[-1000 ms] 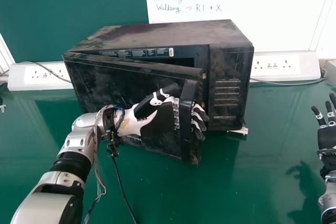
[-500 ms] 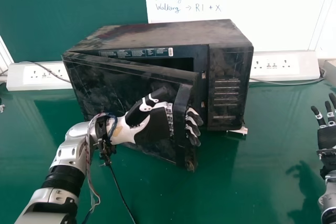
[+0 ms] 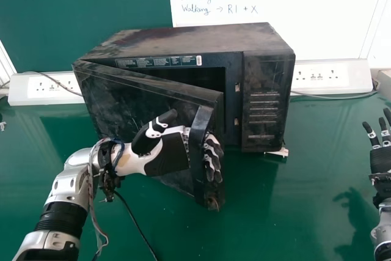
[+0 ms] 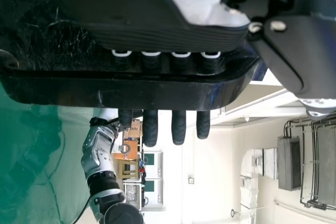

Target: Open the door of oven

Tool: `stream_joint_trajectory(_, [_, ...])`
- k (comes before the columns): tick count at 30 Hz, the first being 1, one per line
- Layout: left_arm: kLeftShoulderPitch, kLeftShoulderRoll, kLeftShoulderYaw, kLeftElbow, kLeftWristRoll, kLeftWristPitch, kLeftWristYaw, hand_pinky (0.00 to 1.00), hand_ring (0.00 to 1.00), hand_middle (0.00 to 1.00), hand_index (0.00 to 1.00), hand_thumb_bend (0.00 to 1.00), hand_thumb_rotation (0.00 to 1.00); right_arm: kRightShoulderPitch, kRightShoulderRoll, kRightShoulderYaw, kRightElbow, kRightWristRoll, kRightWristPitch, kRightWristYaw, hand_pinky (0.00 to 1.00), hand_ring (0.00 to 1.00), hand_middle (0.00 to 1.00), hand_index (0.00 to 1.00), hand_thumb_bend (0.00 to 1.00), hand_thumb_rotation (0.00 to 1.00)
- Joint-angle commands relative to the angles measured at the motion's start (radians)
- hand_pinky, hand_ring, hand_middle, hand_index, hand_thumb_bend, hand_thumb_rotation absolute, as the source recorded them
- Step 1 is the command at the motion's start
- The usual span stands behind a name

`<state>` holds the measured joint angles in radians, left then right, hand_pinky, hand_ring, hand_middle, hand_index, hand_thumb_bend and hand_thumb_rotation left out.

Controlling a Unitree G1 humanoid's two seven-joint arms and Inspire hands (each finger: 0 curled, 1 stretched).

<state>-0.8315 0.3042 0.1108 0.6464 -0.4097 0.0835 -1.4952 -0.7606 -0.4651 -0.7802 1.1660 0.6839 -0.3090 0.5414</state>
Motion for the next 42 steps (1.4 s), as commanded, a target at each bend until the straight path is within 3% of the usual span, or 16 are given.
stream_joint_trajectory(1, [0.005, 0.015, 0.031, -0.013, -0.047, -0.017, -0.018, 0.47, 0.60, 0.69, 0.76, 0.85, 0.97, -0.001, -0.002, 0.001, -0.002, -0.001, -0.007, -0.007, 0.39, 0.48, 0.60, 0.66, 1.00, 0.86])
stream_joint_trajectory(7, [0.009, 0.001, 0.039, -0.009, -0.095, 0.020, -0.082, 0.48, 0.63, 0.72, 0.78, 0.85, 0.95, -0.003, -0.004, -0.002, 0.001, 0.002, -0.003, -0.007, 0.39, 0.47, 0.59, 0.66, 1.00, 0.85])
stream_joint_trajectory(10, [0.007, -0.015, 0.049, -0.012, -0.112, 0.011, -0.111, 0.43, 0.60, 0.72, 0.78, 0.85, 0.96, -0.003, -0.004, -0.002, 0.000, 0.002, -0.002, -0.009, 0.39, 0.47, 0.60, 0.66, 1.00, 0.85])
stream_joint_trajectory(13, [0.008, -0.003, 0.033, -0.043, -0.125, 0.045, -0.118, 0.38, 0.56, 0.70, 0.75, 0.94, 0.96, -0.002, -0.003, 0.000, -0.003, 0.000, -0.006, -0.014, 0.39, 0.47, 0.60, 0.66, 1.00, 0.85])
stream_joint_trajectory(15, [0.019, -0.001, 0.032, -0.053, -0.155, 0.025, -0.119, 0.36, 0.54, 0.68, 0.75, 0.95, 0.98, -0.001, -0.003, -0.001, -0.004, 0.001, -0.006, -0.011, 0.38, 0.48, 0.60, 0.66, 1.00, 0.85])
stream_joint_trajectory(19, [0.036, 0.046, 0.006, -0.067, -0.204, 0.003, -0.119, 0.35, 0.53, 0.66, 0.73, 0.99, 1.00, -0.002, -0.004, -0.004, -0.004, 0.005, 0.005, -0.017, 0.39, 0.48, 0.61, 0.66, 1.00, 0.85])
stream_joint_trajectory(21, [0.033, 0.089, -0.035, -0.074, -0.256, -0.009, -0.119, 0.40, 0.55, 0.67, 0.74, 0.97, 0.94, -0.002, -0.004, -0.002, -0.006, 0.004, 0.005, -0.018, 0.39, 0.47, 0.61, 0.67, 1.00, 0.86])
stream_joint_trajectory(23, [0.006, 0.131, -0.114, -0.073, -0.317, -0.095, -0.119, 0.46, 0.57, 0.69, 0.79, 0.92, 0.89, -0.002, -0.005, -0.002, -0.003, 0.001, 0.001, -0.019, 0.39, 0.48, 0.61, 0.67, 1.00, 0.86])
stream_joint_trajectory(24, [-0.005, 0.154, -0.145, -0.065, -0.335, -0.114, -0.119, 0.46, 0.56, 0.67, 0.80, 0.97, 0.87, -0.002, -0.005, -0.001, -0.002, 0.000, -0.002, -0.019, 0.39, 0.47, 0.60, 0.67, 1.00, 0.86])
stream_joint_trajectory(27, [0.001, 0.203, -0.195, -0.064, -0.398, -0.090, -0.119, 0.43, 0.52, 0.61, 0.80, 0.96, 0.94, -0.001, -0.006, 0.000, -0.003, -0.001, -0.004, -0.021, 0.39, 0.47, 0.59, 0.67, 1.00, 0.86])
stream_joint_trajectory(29, [0.014, 0.244, -0.227, -0.076, -0.438, -0.037, -0.119, 0.44, 0.52, 0.62, 0.79, 0.95, 0.95, -0.001, -0.004, 0.000, -0.007, -0.001, -0.004, -0.025, 0.39, 0.48, 0.60, 0.67, 1.00, 0.86])
stream_joint_trajectory(31, [0.024, 0.262, -0.253, -0.077, -0.494, -0.023, -0.119, 0.45, 0.55, 0.66, 0.81, 0.94, 0.97, 0.000, -0.004, 0.000, -0.010, -0.001, -0.004, -0.028, 0.39, 0.48, 0.60, 0.67, 1.00, 0.86])
stream_joint_trajectory(38, [0.017, 0.281, -0.309, -0.040, -0.607, -0.114, -0.119, 0.51, 0.63, 0.74, 0.86, 0.87, 0.94, 0.003, -0.007, -0.003, -0.010, 0.002, -0.004, -0.033, 0.39, 0.49, 0.59, 0.66, 1.00, 0.87])
stream_joint_trajectory(41, [0.009, 0.301, -0.320, -0.030, -0.627, -0.172, -0.119, 0.53, 0.65, 0.76, 0.84, 0.84, 0.96, 0.004, -0.004, -0.002, -0.014, 0.001, -0.006, -0.029, 0.38, 0.49, 0.59, 0.66, 1.00, 0.87])
stream_joint_trajectory(42, [-0.002, 0.320, -0.339, -0.025, -0.621, -0.173, -0.119, 0.55, 0.66, 0.76, 0.80, 0.82, 0.98, 0.004, -0.005, -0.002, -0.013, 0.002, -0.005, -0.027, 0.38, 0.49, 0.60, 0.67, 1.00, 0.87])
